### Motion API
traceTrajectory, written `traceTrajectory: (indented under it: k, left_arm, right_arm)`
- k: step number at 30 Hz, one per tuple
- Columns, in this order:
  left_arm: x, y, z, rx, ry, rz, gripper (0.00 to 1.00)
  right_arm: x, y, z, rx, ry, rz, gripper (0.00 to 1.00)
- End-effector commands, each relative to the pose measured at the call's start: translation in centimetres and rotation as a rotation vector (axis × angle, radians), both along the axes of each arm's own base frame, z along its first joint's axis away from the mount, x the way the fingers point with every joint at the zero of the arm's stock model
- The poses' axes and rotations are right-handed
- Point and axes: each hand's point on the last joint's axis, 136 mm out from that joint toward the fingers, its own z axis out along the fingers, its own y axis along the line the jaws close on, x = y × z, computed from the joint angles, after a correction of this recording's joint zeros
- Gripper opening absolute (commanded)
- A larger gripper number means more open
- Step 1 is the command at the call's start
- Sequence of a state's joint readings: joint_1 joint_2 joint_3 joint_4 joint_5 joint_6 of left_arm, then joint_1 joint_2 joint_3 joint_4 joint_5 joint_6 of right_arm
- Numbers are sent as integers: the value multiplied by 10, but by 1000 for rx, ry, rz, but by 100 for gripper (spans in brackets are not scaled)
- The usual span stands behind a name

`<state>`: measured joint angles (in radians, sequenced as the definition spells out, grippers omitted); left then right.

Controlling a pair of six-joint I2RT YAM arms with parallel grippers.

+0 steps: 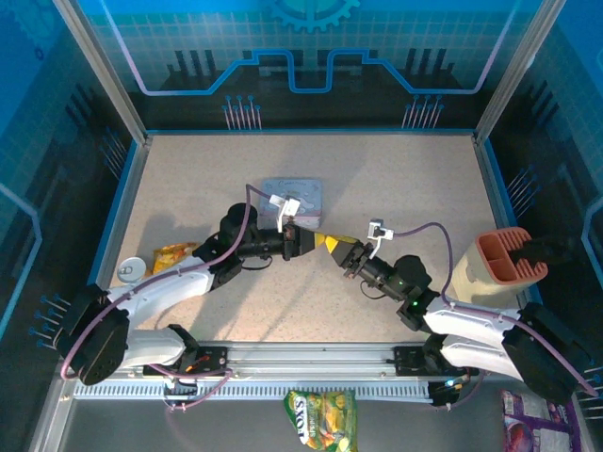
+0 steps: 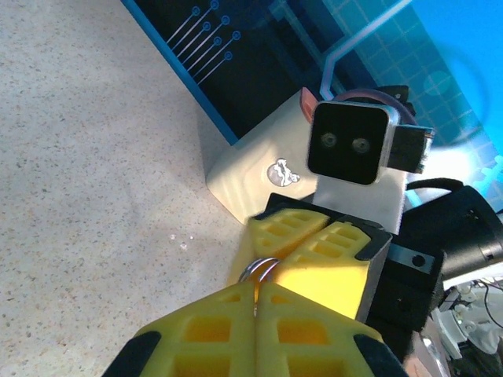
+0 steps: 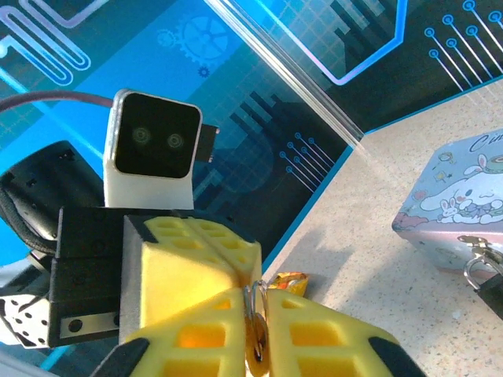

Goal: Unlock a padlock with a key

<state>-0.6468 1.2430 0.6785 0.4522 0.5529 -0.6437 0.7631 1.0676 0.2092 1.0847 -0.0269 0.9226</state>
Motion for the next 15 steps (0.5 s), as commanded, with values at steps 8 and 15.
traceTrajectory:
  k: [8, 15]
  left_arm:
    - [3, 4, 12, 180, -129, 42, 0]
    - [-9, -8, 17, 149, -142, -44, 0]
  right_arm:
    - [20, -20, 8, 24, 124, 41, 45]
    - [3, -3, 32, 19, 2, 190, 41]
